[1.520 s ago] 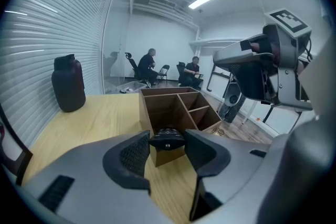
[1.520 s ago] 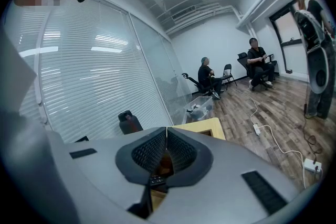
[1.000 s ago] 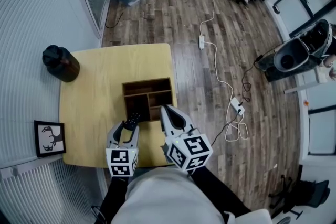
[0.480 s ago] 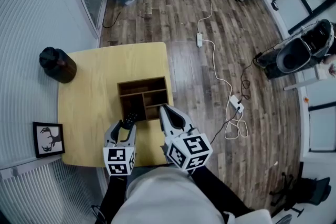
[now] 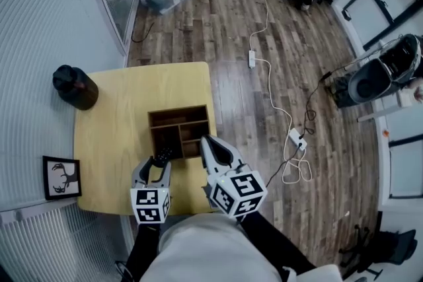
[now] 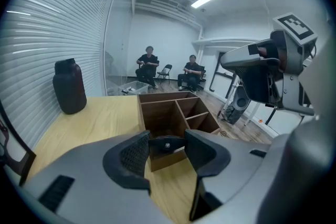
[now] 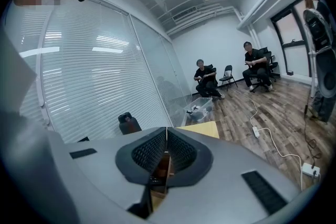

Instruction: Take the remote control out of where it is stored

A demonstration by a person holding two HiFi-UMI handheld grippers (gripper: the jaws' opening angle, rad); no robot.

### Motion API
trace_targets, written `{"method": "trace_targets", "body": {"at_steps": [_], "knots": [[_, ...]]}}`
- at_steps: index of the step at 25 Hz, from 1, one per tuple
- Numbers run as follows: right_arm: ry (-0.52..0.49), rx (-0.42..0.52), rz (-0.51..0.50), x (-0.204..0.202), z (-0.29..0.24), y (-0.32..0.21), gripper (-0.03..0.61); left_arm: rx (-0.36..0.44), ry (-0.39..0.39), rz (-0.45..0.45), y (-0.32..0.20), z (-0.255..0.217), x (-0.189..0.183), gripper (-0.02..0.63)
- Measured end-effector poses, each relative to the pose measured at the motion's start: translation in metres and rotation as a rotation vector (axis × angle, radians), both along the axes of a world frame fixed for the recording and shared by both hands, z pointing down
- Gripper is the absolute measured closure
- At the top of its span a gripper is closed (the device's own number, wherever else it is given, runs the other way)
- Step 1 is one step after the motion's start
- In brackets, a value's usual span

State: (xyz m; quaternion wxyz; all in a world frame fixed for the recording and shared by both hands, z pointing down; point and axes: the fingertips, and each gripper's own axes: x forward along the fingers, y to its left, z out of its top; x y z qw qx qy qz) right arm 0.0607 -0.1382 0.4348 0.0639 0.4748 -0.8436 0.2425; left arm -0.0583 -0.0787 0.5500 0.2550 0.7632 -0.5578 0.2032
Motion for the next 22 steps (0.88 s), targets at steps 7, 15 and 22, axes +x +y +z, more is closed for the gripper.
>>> {"method": "trace_targets", "body": {"at_steps": [7,15,22], "knots": [[-0.009,-0.008,-0.011,-0.003,0.001,-0.001,0.572,0.003,0.013,-0.006,0.002,-0.003,-0.001,0.402],[-0.019,-0.006,-0.027,-0.009,0.001,-0.003,0.572,0.000,0.019,-0.017,0.001,-0.005,-0.001,0.402],[-0.018,-0.005,-0.028,-0.011,-0.002,-0.005,0.572,0.006,0.034,-0.032,-0.002,-0.008,-0.002,0.402]]}}
